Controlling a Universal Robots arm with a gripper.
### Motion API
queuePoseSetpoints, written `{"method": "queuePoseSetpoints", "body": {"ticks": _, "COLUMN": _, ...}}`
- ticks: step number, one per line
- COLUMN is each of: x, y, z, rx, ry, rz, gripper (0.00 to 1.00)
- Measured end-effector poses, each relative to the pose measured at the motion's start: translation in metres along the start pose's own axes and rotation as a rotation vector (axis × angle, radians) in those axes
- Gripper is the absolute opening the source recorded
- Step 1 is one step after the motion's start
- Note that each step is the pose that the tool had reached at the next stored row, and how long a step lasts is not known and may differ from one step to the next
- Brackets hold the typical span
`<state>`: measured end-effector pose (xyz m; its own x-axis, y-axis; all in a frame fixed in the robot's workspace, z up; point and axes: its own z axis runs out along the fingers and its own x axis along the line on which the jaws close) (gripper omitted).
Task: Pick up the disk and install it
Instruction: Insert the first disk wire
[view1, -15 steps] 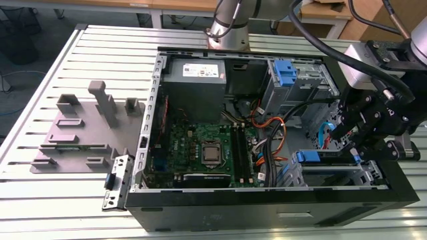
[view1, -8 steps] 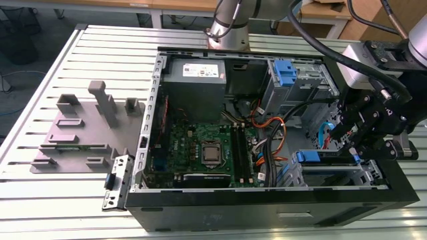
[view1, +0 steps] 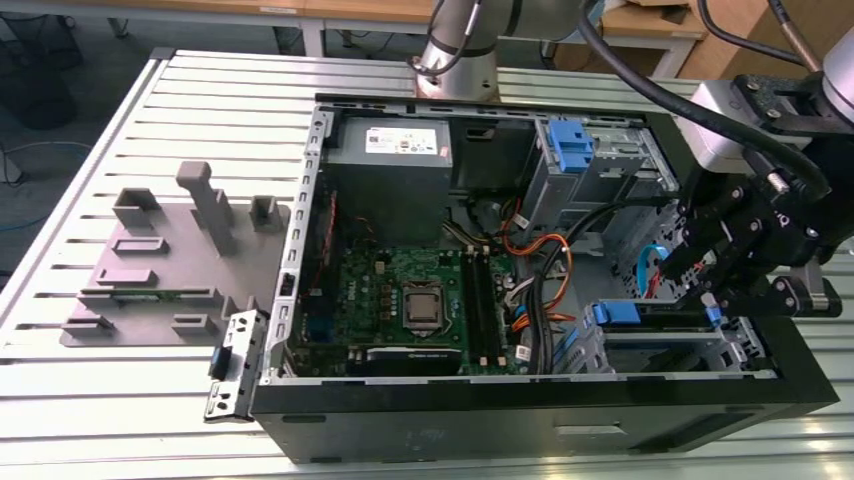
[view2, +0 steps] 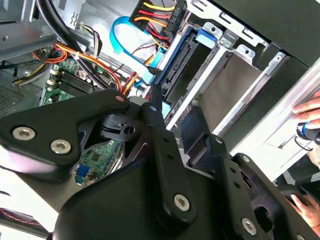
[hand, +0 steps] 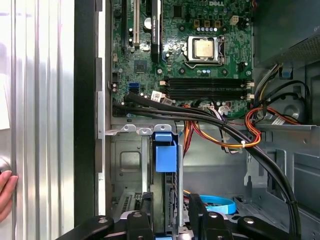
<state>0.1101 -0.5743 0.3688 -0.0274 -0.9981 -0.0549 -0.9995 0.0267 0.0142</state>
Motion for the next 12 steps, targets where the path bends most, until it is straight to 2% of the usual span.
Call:
{"method": "queuePoseSetpoints", "body": {"ticks": 5, "x": -0.0001, "y": 0.0, "z": -0.0024, "rx": 0.0, "ry": 0.0001, "rz": 0.0, "gripper": 0.42}}
{"method": "queuePoseSetpoints", "body": {"ticks": 12, "x": -0.0014, "y": 0.0001, "z": -0.0023, "rx": 0.0, "ry": 0.0001, "rz": 0.0, "gripper": 0.42}}
